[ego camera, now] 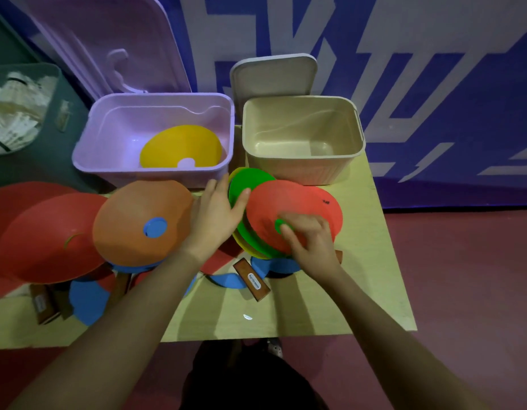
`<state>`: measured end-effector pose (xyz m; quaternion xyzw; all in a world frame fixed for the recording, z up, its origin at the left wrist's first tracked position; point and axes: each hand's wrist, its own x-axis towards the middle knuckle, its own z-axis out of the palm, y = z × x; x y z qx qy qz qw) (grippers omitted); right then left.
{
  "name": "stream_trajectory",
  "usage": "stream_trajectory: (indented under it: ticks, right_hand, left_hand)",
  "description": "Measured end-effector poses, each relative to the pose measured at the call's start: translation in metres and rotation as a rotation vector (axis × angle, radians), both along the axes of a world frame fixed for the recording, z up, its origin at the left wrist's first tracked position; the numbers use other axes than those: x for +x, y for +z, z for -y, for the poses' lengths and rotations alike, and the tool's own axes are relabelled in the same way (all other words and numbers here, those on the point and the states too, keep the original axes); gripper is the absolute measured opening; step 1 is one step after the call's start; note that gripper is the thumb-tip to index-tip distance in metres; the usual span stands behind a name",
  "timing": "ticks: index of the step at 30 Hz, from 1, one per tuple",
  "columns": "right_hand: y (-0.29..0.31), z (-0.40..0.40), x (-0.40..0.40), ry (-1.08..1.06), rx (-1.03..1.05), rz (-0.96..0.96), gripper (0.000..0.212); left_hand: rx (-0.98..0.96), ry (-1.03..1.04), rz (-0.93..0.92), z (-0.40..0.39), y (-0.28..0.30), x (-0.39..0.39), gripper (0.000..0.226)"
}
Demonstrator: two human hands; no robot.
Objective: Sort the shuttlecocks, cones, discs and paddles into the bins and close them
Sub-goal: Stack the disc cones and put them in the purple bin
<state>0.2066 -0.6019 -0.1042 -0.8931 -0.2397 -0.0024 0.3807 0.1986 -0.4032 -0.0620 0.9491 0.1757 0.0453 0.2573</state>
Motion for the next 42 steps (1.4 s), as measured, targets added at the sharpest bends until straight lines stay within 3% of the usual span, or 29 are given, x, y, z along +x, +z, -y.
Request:
stream_trajectory:
  ticks: [2,5,7,10,12,17,20,22,28,34,37,42]
  right_hand:
    - [-0.005,0.008,0.007,-0.252,-0.078,0.007,0.054]
    - [-0.014,0.013,0.02,-0.457,-0.21,-0.268,0.067]
    - [-0.019,0.006,0.022,-0.426,-0.25,-0.38,0.065]
    - [-0.018,-0.016,0.023,-0.416,-0.195,-0.358,0.062]
    - [-0.018,-0.033,0.025,-0.404,-0.171,-0.361,0.062]
    - [-0.03,-0.036,0.027,-0.469,-0.263,-0.331,0.061]
    - [-0.038,-0.03,0.024,-0.417,-0.276,-0.333,0.056]
    - [-0.037,-0.031,0.023,-0.42,-0.18,-0.324,0.054]
    - [-0.024,-0.033,0.027,-0.484,0.129,-0.393,0.059]
    - [0.008,-0.037,0.001,-0.432,0.373,-0.124,0.046]
    - [0.041,-0.051,0.005,-0.391,0.382,-0.009,0.047]
    - [0.084,-0.089,0.024,-0.214,0.442,0.131,0.048]
  left_hand:
    - [0.127,-0.015,-0.046,0.0,0.0,-0.001,0.069]
    - [0.303,-0.003,-0.118,-0.001,0.004,0.001,0.08]
    - [0.349,-0.004,-0.126,-0.004,0.003,-0.001,0.08]
    - [0.348,-0.034,0.039,-0.012,-0.005,-0.009,0.057]
    - [0.348,-0.03,0.086,-0.017,-0.008,-0.012,0.054]
    - [0.312,-0.05,-0.024,-0.029,-0.002,-0.007,0.072]
    - [0.351,-0.091,-0.099,-0.029,0.001,-0.003,0.061]
    - [0.366,-0.13,-0.106,-0.026,-0.001,-0.001,0.055]
    - [0.024,-0.109,0.229,-0.03,-0.006,-0.014,0.043]
    - [-0.006,-0.039,0.524,-0.028,0.028,-0.03,0.035]
    - [-0.028,0.033,0.588,-0.04,0.049,-0.032,0.03]
    - [0.108,0.141,0.646,-0.078,0.074,-0.026,0.028]
